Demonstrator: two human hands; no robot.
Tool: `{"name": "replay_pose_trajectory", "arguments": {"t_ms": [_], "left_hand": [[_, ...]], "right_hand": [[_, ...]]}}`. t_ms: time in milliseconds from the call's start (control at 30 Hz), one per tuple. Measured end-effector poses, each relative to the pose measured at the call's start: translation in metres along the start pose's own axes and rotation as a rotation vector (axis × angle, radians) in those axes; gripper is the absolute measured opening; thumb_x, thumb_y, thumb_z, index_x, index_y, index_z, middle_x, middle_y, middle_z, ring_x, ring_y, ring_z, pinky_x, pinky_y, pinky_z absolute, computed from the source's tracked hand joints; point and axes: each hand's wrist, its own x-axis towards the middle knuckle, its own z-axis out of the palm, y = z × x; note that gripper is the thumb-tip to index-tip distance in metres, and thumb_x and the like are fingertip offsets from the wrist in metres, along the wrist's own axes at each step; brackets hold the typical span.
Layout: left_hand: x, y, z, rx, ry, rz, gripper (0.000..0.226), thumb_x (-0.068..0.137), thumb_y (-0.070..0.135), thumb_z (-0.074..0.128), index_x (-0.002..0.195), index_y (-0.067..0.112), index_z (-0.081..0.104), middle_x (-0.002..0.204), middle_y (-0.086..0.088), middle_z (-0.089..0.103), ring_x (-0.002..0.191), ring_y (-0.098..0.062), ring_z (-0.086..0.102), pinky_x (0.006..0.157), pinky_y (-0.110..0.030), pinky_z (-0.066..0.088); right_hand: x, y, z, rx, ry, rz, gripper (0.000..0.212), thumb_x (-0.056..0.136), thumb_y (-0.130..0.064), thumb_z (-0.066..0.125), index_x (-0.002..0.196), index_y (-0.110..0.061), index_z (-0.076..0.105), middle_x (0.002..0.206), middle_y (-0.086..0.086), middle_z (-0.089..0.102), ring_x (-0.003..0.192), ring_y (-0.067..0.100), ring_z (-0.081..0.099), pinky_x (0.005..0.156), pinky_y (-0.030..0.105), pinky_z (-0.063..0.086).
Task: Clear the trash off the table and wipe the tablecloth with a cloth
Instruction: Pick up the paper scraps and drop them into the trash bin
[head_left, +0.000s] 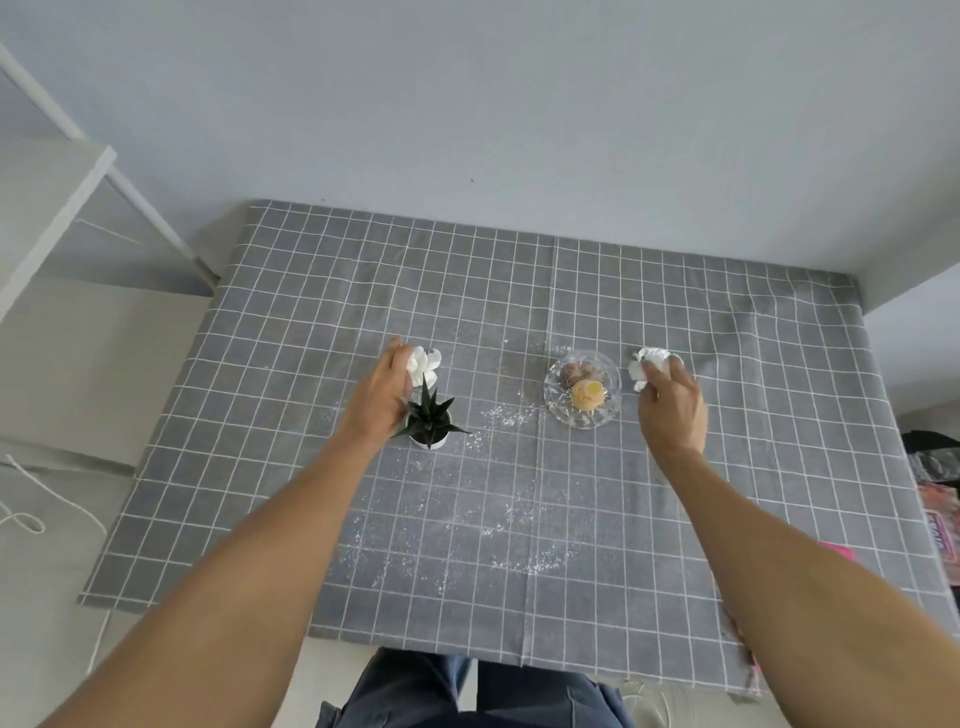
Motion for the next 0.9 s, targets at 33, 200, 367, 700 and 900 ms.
{"name": "replay_pose_trajectory", "arguments": {"t_ms": [33,200,367,700,900], "left_hand": [[0.007,0.001,0.002,0.009,-0.026,0.017,0.046,0.094,0.003,0.050,0.138,0.007,0.037,0.155,-0.015,0.024,0.116,-0.039,0.054,0.087,-0.041,0.050],[0.030,0.007,0.005,0.060,-0.135,0.098,0.048,0.101,0.037,0.035,0.146,0.024,0.033,0.158,-0.003,0.022,0.109,-0.025,0.057,0.090,-0.035,0.048],[0.030,0.001,0.018,0.084,-0.142,0.186,0.045,0.099,0.014,0.042,0.142,-0.001,0.038,0.155,-0.017,0.025,0.115,-0.040,0.055,0.089,-0.045,0.052],[0.026,-0.009,0.029,0.084,-0.075,0.221,0.042,0.096,0.007,0.049,0.137,-0.001,0.045,0.147,-0.021,0.039,0.129,-0.040,0.046,0.097,-0.056,0.047],[0.012,-0.015,0.021,0.030,-0.099,-0.117,0.058,0.094,-0.002,0.051,0.146,0.009,0.028,0.159,-0.006,0.016,0.129,-0.038,0.045,0.096,-0.054,0.046]], "right_hand": [[0.007,0.003,0.001,-0.007,-0.007,0.008,0.038,0.090,0.002,0.049,0.123,-0.010,0.063,0.136,0.020,0.050,0.110,0.043,0.052,0.075,0.048,0.051],[0.029,0.013,0.009,-0.080,-0.164,0.079,0.044,0.096,-0.012,0.045,0.140,-0.020,0.046,0.152,0.014,0.030,0.130,0.039,0.038,0.090,0.051,0.048],[0.031,0.026,0.024,-0.104,-0.276,0.025,0.049,0.097,-0.025,0.043,0.145,-0.021,0.034,0.156,0.014,0.015,0.138,0.042,0.022,0.103,0.058,0.039],[0.038,0.026,0.026,-0.022,-0.143,0.027,0.037,0.098,-0.002,0.042,0.133,-0.008,0.053,0.145,0.018,0.042,0.125,0.042,0.042,0.092,0.058,0.047],[0.040,0.024,0.014,-0.092,-0.177,0.021,0.034,0.098,-0.005,0.043,0.128,-0.010,0.057,0.141,0.015,0.045,0.115,0.043,0.049,0.087,0.053,0.048]]}}
